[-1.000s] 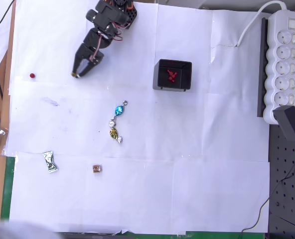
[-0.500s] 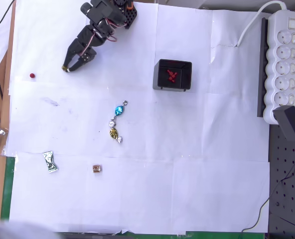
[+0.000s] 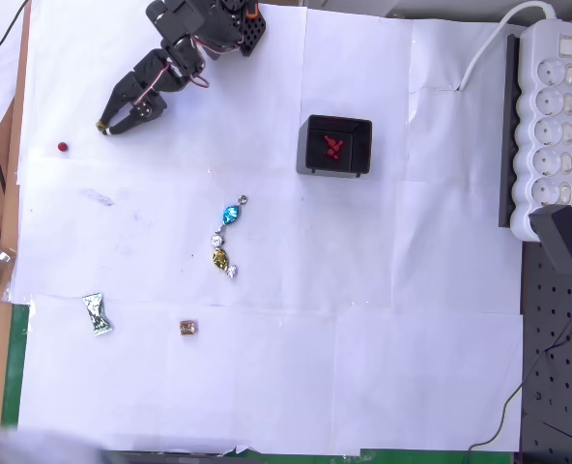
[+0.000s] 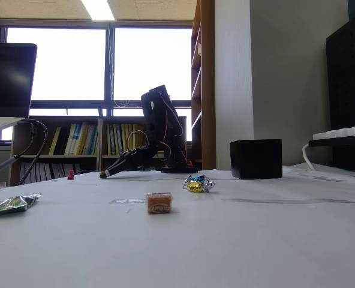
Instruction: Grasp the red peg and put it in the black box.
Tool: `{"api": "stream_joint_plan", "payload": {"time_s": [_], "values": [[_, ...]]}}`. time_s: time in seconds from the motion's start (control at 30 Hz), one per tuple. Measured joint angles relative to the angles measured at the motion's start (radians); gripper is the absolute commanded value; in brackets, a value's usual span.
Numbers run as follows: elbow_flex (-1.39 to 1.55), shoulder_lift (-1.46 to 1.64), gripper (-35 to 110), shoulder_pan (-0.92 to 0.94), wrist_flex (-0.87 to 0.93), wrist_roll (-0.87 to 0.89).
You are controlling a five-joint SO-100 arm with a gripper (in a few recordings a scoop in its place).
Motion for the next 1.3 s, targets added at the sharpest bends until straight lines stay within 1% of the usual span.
{"api": "stream_joint_plan", "payload": {"time_s": [0.37,0.4,0.47,0.6,0.77,0.83,0.9,1.3], "values": [[0.114,0.072,3,0.028,0.000,0.003],[0.130,0.083,6,0.031,0.000,0.003],[0.167,0.112,15,0.034,-0.003,-0.002],[0.236,0.141,15,0.046,0.017,-0.052],[0.279,0.158,15,0.046,0.034,-0.074],[0.284,0.161,15,0.046,0.034,-0.077],[0.287,0.169,21,0.058,0.026,-0.087],[0.362,0.227,21,0.080,0.009,-0.095]]}}
